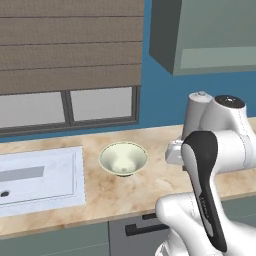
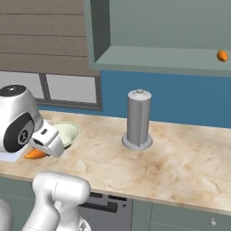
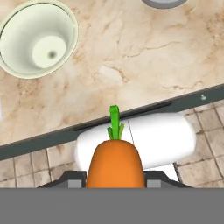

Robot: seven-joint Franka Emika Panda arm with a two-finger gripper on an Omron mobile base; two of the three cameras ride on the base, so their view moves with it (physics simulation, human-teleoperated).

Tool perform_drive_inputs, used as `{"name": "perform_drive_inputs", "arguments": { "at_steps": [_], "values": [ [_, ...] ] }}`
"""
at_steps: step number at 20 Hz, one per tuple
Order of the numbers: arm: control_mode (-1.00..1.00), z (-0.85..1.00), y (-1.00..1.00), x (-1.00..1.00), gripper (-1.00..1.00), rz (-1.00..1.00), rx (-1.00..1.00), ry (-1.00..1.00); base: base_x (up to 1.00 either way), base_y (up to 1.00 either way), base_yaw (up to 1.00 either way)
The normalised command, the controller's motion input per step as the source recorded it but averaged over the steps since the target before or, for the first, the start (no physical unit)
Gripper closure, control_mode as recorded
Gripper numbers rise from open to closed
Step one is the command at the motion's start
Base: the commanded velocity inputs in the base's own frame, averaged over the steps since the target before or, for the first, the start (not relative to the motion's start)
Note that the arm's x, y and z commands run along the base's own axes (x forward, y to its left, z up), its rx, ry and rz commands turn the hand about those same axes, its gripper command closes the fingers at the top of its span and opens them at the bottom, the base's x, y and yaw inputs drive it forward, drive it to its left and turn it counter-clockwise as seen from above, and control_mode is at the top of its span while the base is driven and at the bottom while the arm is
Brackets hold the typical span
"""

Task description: Pick the carrots from the cabinet and place them in one bowl. Pick the garlic from the sink and place it in the other bowl.

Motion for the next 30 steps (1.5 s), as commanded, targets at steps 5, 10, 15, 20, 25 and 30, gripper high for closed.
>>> {"name": "perform_drive_inputs", "arguments": {
  "at_steps": [5, 10, 15, 20, 25, 30],
  "values": [
    [-1.00, 0.00, 0.02, 0.27, 1.00, 0.00, 0.00, 0.02, 0.33, 0.03, 0.00],
    [-1.00, -0.04, 0.25, 0.92, 1.00, 0.00, 0.00, 0.00, 0.00, 0.00, 0.00],
    [-1.00, -0.02, 0.76, 0.56, 1.00, 0.00, -0.01, 0.00, 0.00, 0.00, 0.00],
    [-1.00, -0.13, 0.57, 0.20, 1.00, 0.02, 0.00, -0.03, 0.00, 0.00, 0.00],
    [-1.00, -0.05, 0.00, 0.20, 1.00, 0.17, -0.01, -0.02, 0.00, 0.00, 0.00],
    [-1.00, -0.06, 0.26, 0.24, 1.00, 0.14, -0.06, 0.00, 0.00, 0.00, 0.00]
  ]
}}
